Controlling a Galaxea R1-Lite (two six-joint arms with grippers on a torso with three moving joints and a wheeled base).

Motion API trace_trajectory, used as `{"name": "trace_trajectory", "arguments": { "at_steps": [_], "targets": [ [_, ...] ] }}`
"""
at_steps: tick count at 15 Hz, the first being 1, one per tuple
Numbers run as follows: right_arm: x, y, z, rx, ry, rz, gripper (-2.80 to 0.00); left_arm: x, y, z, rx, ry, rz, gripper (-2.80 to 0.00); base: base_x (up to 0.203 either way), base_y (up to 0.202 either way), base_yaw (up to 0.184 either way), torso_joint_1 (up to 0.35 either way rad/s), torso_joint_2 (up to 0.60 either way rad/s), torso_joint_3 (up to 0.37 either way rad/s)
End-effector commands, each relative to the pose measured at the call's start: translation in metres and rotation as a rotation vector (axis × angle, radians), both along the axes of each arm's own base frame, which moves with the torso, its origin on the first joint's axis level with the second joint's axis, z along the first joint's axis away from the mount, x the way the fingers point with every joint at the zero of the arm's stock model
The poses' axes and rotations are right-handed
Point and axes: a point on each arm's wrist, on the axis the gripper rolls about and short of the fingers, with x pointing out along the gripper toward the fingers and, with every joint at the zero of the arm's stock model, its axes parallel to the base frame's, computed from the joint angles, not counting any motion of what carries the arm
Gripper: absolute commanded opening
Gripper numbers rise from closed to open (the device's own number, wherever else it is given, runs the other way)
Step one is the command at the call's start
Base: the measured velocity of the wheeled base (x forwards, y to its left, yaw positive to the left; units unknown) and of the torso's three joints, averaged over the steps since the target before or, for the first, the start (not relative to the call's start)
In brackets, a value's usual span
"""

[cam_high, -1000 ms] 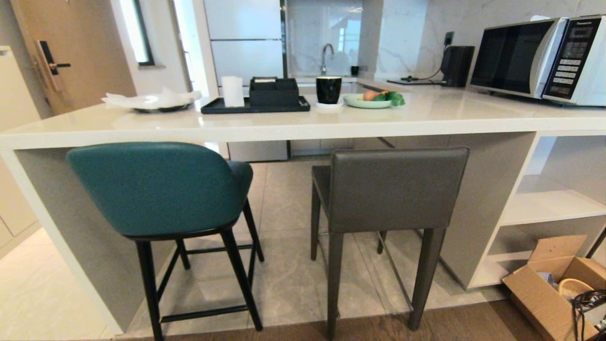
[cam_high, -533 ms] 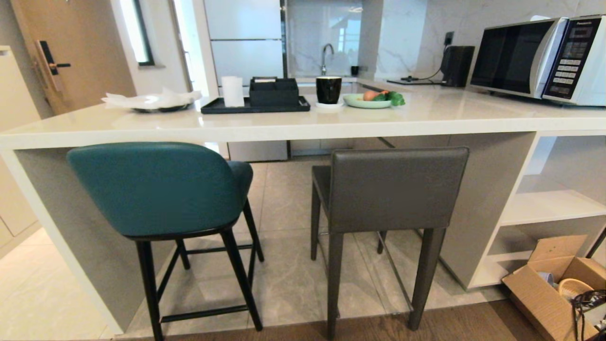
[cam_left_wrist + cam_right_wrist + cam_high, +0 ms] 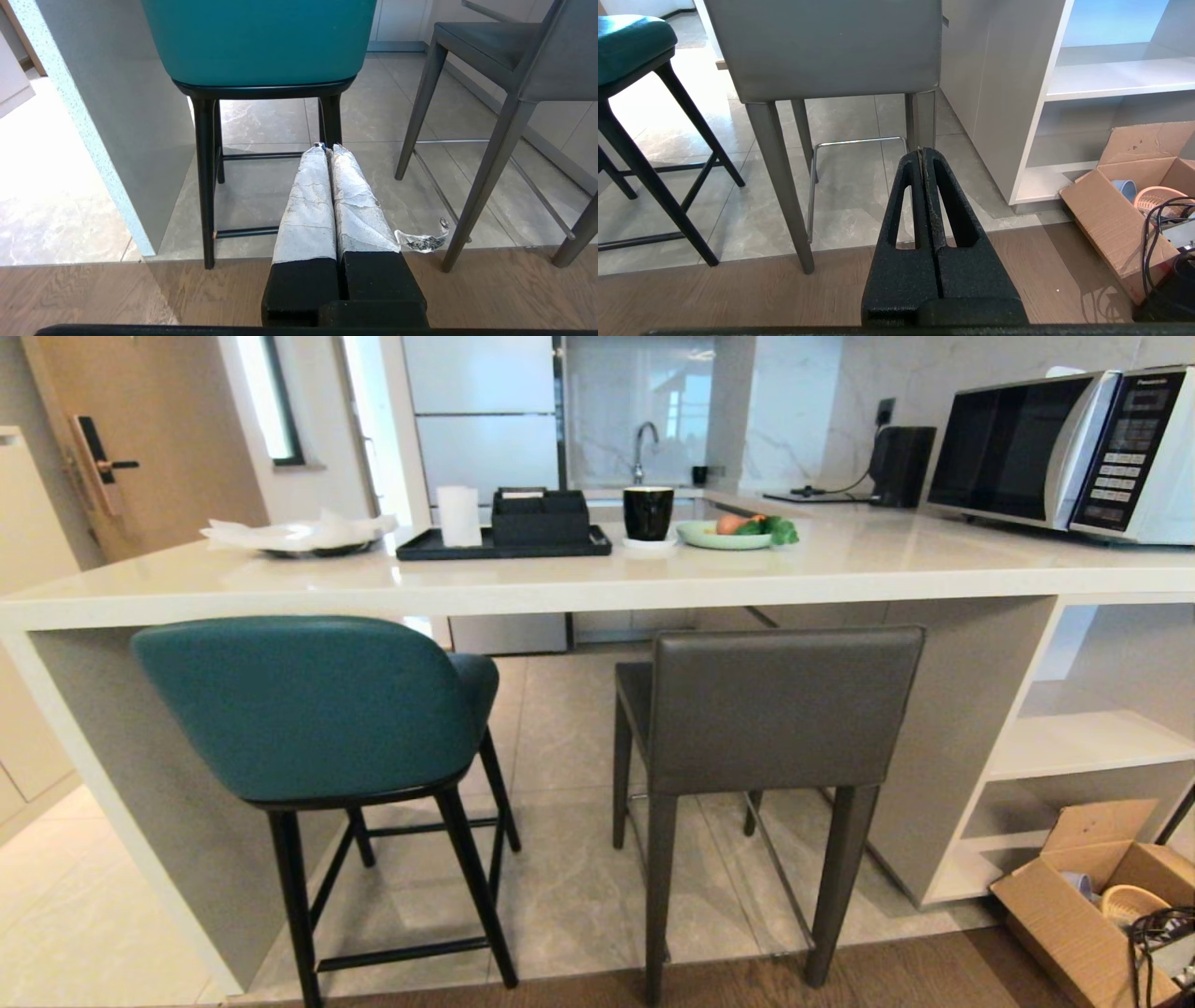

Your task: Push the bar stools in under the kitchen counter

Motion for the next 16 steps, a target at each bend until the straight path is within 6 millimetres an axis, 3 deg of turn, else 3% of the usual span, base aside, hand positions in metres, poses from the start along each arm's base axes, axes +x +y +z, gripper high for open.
{"name": "trace_trajectory", "arguments": {
  "at_steps": [1, 16],
  "targets": [
    [0.0001, 0.0000, 0.0000, -0.001, 0.002, 0.001, -2.80, 0.0001, 0.0000, 0.0001, 0.000, 0.001, 0.001, -2.80, 0.000, 0.000, 0.000, 0.000, 0.00, 0.000],
    [0.0000, 0.0000, 0.0000, -0.002, 0.000, 0.000, -2.80, 0.0001, 0.0000, 0.0001, 0.001, 0.001, 0.002, -2.80, 0.000, 0.000, 0.000, 0.000, 0.00, 0.000]
  ]
}}
